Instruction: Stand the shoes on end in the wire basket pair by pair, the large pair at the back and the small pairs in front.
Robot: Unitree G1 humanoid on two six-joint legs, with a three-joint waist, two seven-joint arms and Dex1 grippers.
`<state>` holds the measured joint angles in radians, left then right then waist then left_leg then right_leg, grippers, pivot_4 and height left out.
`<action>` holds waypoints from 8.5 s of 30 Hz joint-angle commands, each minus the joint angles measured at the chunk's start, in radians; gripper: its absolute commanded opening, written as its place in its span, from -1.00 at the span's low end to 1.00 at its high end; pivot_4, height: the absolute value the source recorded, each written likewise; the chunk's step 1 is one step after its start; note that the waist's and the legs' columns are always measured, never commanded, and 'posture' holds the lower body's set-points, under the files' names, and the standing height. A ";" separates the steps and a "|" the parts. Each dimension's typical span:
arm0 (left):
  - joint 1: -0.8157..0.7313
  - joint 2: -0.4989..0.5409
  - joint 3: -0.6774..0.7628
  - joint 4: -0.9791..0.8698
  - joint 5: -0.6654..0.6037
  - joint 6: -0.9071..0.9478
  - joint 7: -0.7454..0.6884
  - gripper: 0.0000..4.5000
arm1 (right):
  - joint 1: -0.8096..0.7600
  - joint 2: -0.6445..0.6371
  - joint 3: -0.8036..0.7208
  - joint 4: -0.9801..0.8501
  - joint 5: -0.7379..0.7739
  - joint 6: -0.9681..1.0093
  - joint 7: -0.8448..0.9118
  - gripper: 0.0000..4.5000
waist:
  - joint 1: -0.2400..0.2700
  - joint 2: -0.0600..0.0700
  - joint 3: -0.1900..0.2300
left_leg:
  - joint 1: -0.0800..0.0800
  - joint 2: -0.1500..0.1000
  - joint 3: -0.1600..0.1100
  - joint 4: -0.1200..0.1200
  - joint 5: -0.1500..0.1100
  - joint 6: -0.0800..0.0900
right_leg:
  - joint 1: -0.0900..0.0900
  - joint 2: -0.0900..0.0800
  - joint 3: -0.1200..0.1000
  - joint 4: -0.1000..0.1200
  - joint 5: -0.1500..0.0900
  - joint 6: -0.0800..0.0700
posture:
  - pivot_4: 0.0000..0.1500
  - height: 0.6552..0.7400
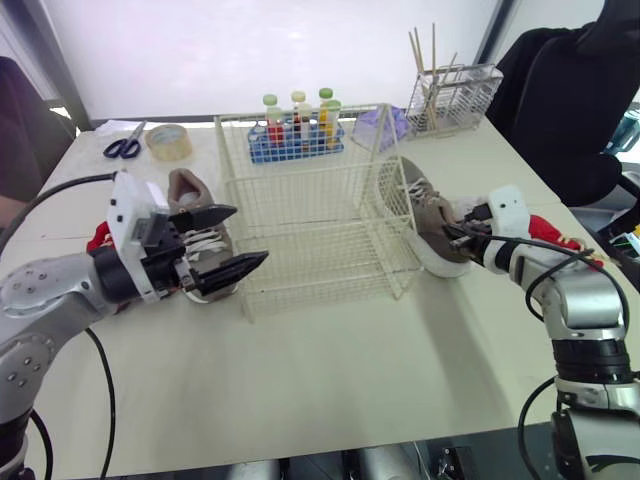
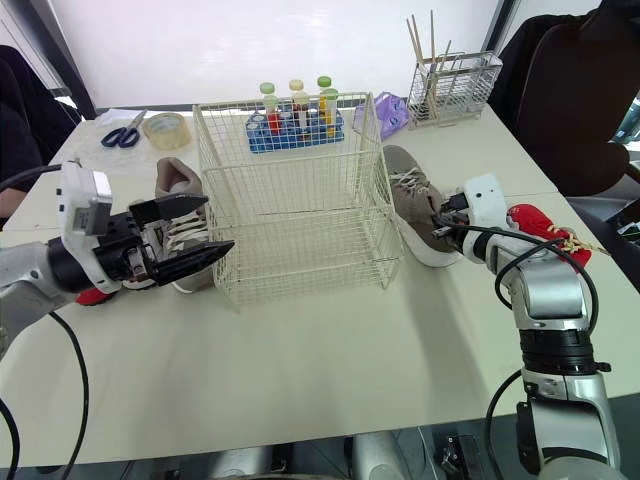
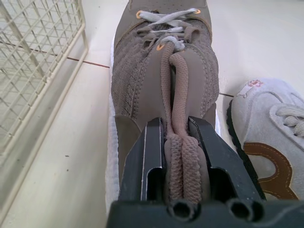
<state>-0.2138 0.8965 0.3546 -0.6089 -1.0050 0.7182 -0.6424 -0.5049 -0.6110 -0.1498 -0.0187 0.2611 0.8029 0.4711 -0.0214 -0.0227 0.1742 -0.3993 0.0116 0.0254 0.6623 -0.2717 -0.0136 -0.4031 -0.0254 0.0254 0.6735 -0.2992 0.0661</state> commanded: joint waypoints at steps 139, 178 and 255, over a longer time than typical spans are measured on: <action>-0.181 -0.358 0.024 0.107 -0.631 -0.086 0.618 -0.78 | -0.574 0.385 -0.152 0.067 0.816 -0.078 0.169 0.47 | 0.004 0.006 0.009 | -0.010 -0.001 0.002 0.005 0.001 -0.001 | -0.013 -0.002 0.000 0.009 0.001 0.001 | 1.00 1.00; 0.064 -0.014 0.218 0.083 -0.515 0.015 0.288 0.98 | -1.204 0.030 0.159 1.028 0.083 -0.755 0.954 -0.16 | -0.002 0.008 0.014 | -0.011 0.000 0.003 -0.007 0.001 -0.001 | -0.015 -0.003 0.000 -0.004 0.000 0.000 | 1.00 1.00; -0.118 -0.168 -0.147 0.061 -0.165 0.040 0.212 1.00 | -1.163 0.004 0.188 1.265 -0.317 -0.901 1.079 0.99 | 0.002 0.008 0.013 | -0.017 0.000 0.003 0.003 0.003 -0.005 | -0.023 -0.003 -0.001 0.011 0.002 -0.001 | 1.00 1.00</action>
<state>-0.3260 0.7282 0.1752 -0.5188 -1.1677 0.7600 -0.4312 -1.6111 -0.5765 0.0668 1.2843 -0.0724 -0.0765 1.5624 -0.0198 -0.0145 0.1876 -0.4159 0.0111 0.0287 0.6656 -0.2688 -0.0184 -0.4262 -0.0285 0.0246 0.6840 -0.2976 0.0648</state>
